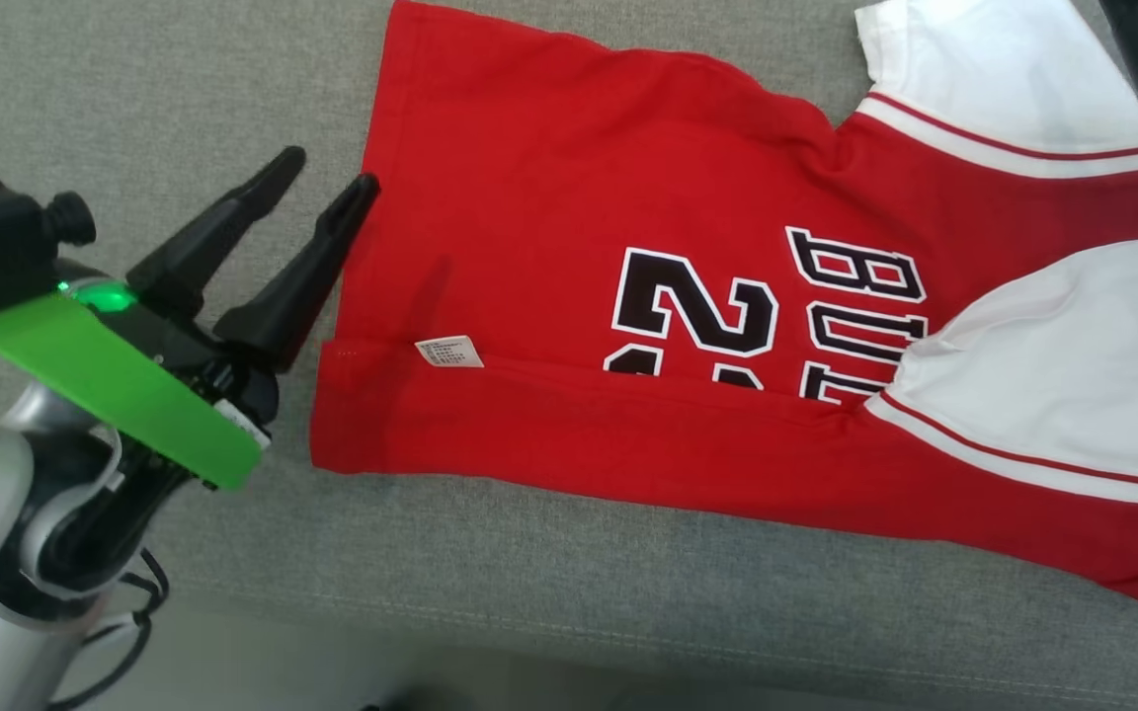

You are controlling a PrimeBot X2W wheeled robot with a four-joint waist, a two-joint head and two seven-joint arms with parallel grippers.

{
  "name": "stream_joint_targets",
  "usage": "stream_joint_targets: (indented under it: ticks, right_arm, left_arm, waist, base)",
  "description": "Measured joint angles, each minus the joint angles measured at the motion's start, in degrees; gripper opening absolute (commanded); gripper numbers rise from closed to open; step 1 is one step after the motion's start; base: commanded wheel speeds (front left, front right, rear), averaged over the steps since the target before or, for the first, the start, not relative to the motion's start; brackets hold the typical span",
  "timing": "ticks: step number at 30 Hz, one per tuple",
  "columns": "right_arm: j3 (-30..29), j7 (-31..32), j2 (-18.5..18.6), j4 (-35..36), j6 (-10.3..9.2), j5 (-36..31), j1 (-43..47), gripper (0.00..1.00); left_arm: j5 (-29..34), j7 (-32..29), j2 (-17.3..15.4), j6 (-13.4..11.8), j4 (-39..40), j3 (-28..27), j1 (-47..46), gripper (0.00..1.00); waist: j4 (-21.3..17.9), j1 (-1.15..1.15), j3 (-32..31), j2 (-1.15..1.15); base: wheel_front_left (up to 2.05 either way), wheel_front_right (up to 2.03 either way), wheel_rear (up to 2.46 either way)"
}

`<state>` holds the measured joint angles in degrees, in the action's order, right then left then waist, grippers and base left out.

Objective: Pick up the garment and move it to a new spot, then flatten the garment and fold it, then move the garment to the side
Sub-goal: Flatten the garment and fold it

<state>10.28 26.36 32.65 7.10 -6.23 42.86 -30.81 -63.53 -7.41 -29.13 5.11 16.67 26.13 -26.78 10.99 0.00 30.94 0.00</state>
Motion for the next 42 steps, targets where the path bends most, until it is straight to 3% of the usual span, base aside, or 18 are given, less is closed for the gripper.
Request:
stream_joint_targets:
  ticks: [3, 13, 22, 31, 33, 35, 36, 39, 42]
  right_arm:
    - [1.6, 0.8, -0.4, -0.4, 0.00, -0.6, -3.4, 1.00]
    - [4.2, 2.4, -2.0, -4.8, 0.09, -2.1, -8.7, 1.00]
    - [5.1, 2.8, -2.5, -6.9, 0.24, -2.8, -11.0, 1.00]
    - [6.2, 2.7, -3.9, -8.1, 1.29, -3.1, -13.1, 1.00]
    - [6.4, 2.7, -4.3, -8.4, 1.69, -3.1, -13.5, 0.69]
    - [6.6, 2.7, -4.5, -8.7, 1.87, -3.1, -13.7, 0.44]
    - [6.7, 2.7, -4.6, -8.9, 2.10, -3.1, -13.8, 0.40]
    - [7.0, 2.7, -4.6, -9.4, 2.41, -3.1, -14.2, 0.00]
    - [7.5, 2.7, -4.7, -9.5, 3.24, -3.0, -14.6, 0.00]
  left_arm:
    - [0.9, -2.4, -2.3, 0.7, -2.4, 0.5, -3.5, 1.00]
    - [0.8, -7.3, -2.9, 1.9, -8.4, 3.8, -10.3, 1.00]
    - [0.2, -8.3, -2.8, 2.0, -10.3, 4.8, -15.1, 1.00]
    - [-1.9, -8.7, -2.2, 2.0, -9.6, 9.4, -18.7, 1.00]
    - [-2.4, -8.7, -2.3, 2.0, -9.6, 10.1, -19.0, 1.00]
    - [-2.5, -8.7, -2.3, 2.0, -9.7, 10.6, -19.3, 1.00]
    - [-2.8, -8.6, -2.3, 2.0, -9.8, 10.8, -19.5, 1.00]
    - [-2.9, -8.1, -2.5, 2.0, -10.2, 11.2, -20.2, 1.00]
    - [-3.3, -7.9, -2.9, 2.0, -10.3, 11.8, -20.7, 1.00]
  waist:
    - [0.1, 0.00, 2.3, 0.00]
    - [-1.8, 0.00, 7.7, 0.00]
    - [-3.2, 0.00, 10.2, 0.00]
    - [-3.6, 0.00, 11.0, 0.00]
    - [-3.6, 0.00, 11.1, 0.00]
    - [-3.6, 0.00, 11.2, 0.00]
    - [-3.6, 0.00, 11.2, 0.00]
    - [-3.6, 0.00, 11.2, 0.00]
    - [-3.7, 0.00, 11.3, 0.00]
  base:
    - [0.00, 0.00, 0.00]
    - [0.00, 0.00, 0.00]
    - [0.00, 0.00, 0.00]
    - [0.00, 0.00, 0.00]
    - [0.00, 0.00, 0.00]
    - [0.00, 0.00, 0.00]
    - [0.00, 0.00, 0.00]
    - [0.00, 0.00, 0.00]
    - [0.00, 0.00, 0.00]
